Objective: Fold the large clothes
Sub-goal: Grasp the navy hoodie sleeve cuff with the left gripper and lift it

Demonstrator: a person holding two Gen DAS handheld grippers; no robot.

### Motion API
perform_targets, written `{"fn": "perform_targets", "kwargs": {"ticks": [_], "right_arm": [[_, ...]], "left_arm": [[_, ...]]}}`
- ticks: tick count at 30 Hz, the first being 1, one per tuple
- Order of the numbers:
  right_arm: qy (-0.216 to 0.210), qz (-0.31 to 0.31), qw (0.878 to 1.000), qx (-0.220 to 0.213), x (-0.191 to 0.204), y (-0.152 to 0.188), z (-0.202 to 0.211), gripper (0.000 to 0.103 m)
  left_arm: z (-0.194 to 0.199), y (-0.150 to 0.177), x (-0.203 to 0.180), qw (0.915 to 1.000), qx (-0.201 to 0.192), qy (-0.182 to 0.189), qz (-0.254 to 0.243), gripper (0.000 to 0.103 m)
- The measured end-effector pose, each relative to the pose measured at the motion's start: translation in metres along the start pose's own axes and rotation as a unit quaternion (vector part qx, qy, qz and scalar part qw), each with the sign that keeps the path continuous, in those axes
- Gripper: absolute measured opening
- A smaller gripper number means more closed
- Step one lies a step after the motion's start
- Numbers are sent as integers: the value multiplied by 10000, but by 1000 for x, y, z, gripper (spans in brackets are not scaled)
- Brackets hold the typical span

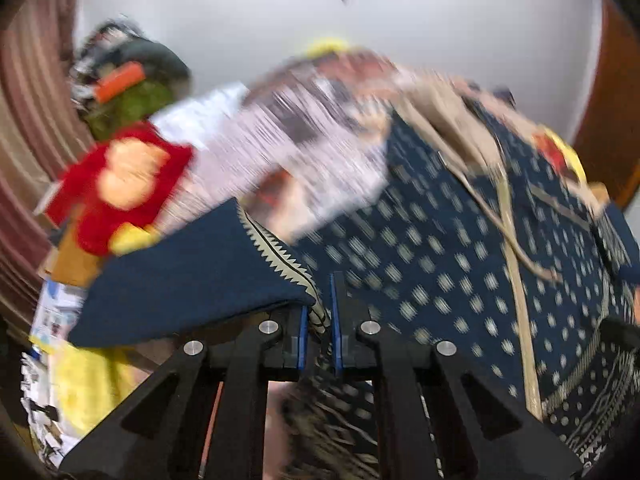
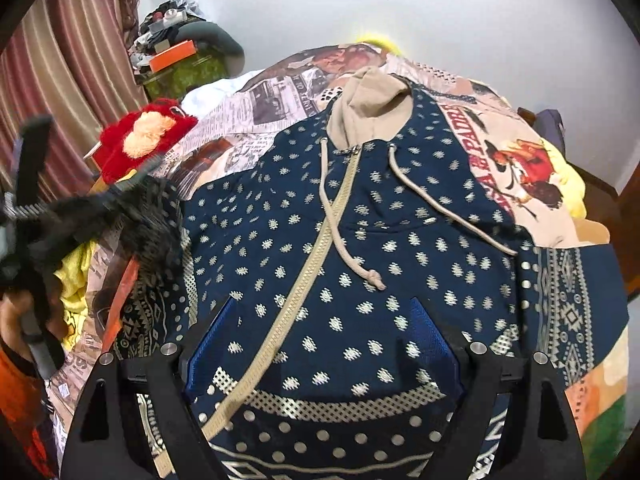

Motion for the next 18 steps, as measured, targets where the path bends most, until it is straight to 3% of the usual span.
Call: {"fn": "perform_targets", "kwargs": {"ticks": [3,8,10,12,14,18], "right_arm": [[39,25,10000,-22,-5,4,7,85],[125,91,9999,-40,-12,11,16,86],[174,138,9998,-12,-13,13,15,86],[209,176,9996,48,-14,15,12,86],[217,198,9995,129,-13,16,6,86],[161,196,9993,291,-8,20,-8,86]], "left_arm": [[-36,29,-9,9964,704,304,349,9],[-56,58,6,9836,1181,740,1145,12],[-50,59,12,9804,1182,926,1278,18],[-42,59,19,9786,1182,1000,1357,47],[-33,57,29,9778,1089,1004,1479,63],[-23,54,67,9722,958,969,1904,64]]}}
Point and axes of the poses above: each gripper's, at about its wrist camera, not at the fingertips, and z roughly against the way its jaws point, x to its left, y to its underside, the point moved 6 cm from there along -z, roughly the way its jaws point, and after that the axes turned 2 degrees about z, right-handed, at the moved point
